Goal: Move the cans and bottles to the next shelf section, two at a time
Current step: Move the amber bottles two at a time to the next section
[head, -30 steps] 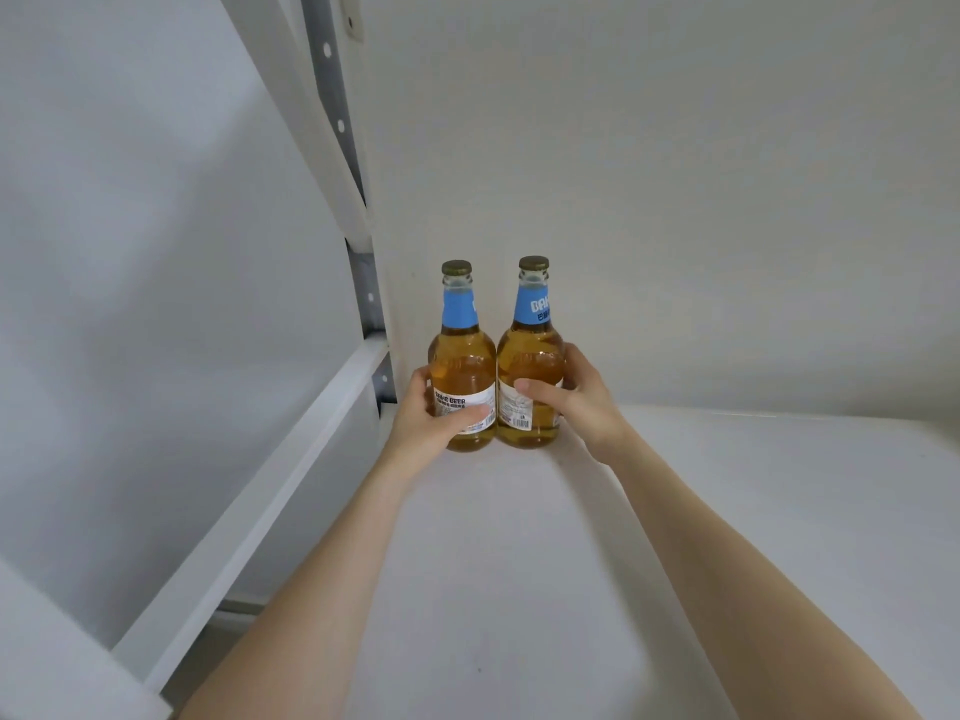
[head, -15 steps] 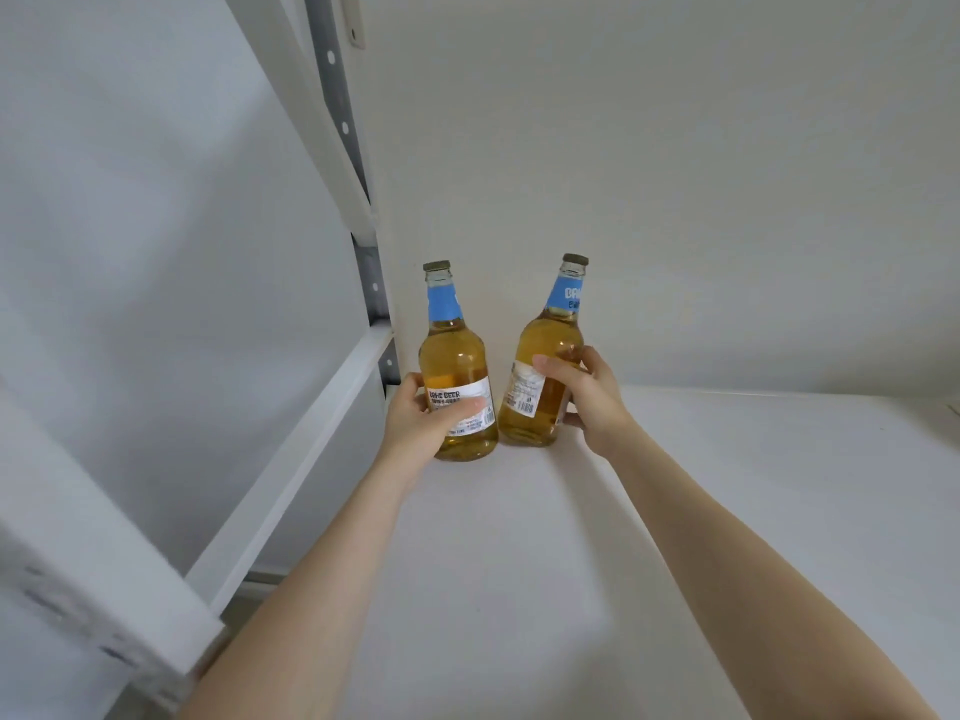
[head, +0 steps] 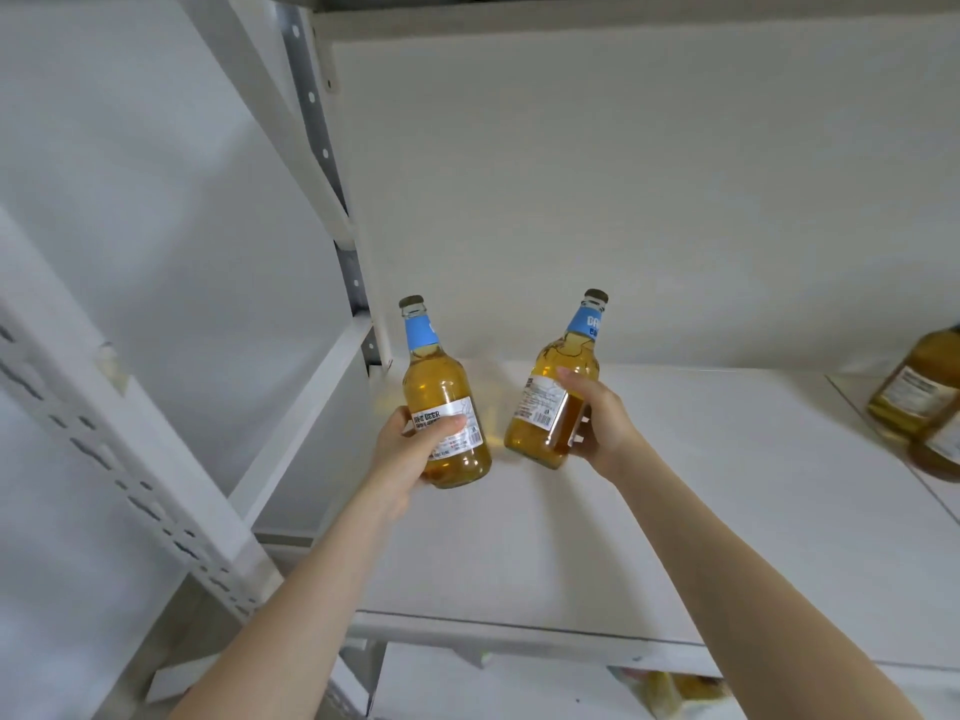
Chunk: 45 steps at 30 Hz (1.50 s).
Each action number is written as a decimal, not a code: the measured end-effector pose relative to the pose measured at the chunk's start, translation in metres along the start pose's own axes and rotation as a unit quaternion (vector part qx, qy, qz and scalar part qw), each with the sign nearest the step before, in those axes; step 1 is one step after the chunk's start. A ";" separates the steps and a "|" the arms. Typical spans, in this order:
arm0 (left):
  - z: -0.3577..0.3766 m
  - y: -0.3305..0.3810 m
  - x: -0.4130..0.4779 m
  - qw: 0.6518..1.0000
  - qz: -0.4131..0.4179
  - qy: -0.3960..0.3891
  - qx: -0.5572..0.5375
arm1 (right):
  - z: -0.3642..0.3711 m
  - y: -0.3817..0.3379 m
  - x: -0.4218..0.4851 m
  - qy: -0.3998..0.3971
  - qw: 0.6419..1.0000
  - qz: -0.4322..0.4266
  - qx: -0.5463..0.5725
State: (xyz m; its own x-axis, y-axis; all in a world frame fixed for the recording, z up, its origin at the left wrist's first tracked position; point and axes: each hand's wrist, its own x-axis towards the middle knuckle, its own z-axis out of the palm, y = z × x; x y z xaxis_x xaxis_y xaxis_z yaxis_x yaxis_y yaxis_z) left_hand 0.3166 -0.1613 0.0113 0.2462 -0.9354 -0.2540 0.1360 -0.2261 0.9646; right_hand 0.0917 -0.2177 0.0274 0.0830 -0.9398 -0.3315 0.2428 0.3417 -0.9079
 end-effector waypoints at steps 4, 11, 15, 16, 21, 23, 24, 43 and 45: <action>0.010 0.008 -0.033 1.000 -0.014 0.003 -0.002 | -0.013 -0.016 -0.030 0.000 1.000 0.000 -0.006; 0.023 0.021 -0.087 1.000 -0.006 -0.009 -0.024 | -0.035 -0.033 -0.075 -0.018 1.000 -0.003 -0.024; 0.028 0.024 -0.115 1.000 -0.004 -0.015 -0.025 | -0.044 -0.034 -0.099 -0.028 0.999 -0.013 -0.033; 0.029 0.024 -0.121 1.000 -0.002 -0.016 -0.025 | -0.046 -0.033 -0.105 -0.029 0.999 -0.015 -0.034; 0.034 0.025 -0.157 0.999 0.014 -0.024 -0.023 | -0.060 -0.027 -0.133 -0.028 0.999 -0.024 -0.029; 0.037 0.024 -0.173 0.999 0.020 -0.026 -0.018 | -0.067 -0.025 -0.147 -0.027 0.999 -0.029 -0.030; 0.038 0.023 -0.182 0.999 0.023 -0.028 -0.015 | -0.071 -0.023 -0.155 -0.026 0.999 -0.033 -0.032; 0.140 -0.015 -0.335 0.995 0.026 -0.084 0.045 | -0.207 -0.007 -0.312 0.012 0.996 -0.068 -0.055; 0.162 -0.017 -0.342 0.994 0.029 -0.094 0.046 | -0.229 -0.012 -0.316 0.020 0.996 -0.068 -0.052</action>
State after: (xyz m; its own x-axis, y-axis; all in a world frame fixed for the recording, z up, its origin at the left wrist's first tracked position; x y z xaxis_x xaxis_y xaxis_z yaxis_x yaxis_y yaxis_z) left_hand 0.0749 0.1182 0.0936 0.0657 -0.9798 -0.1891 0.0364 -0.1870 0.9817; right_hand -0.1591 0.0766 0.0846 0.0169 -0.9771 -0.2123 0.1478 0.2125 -0.9659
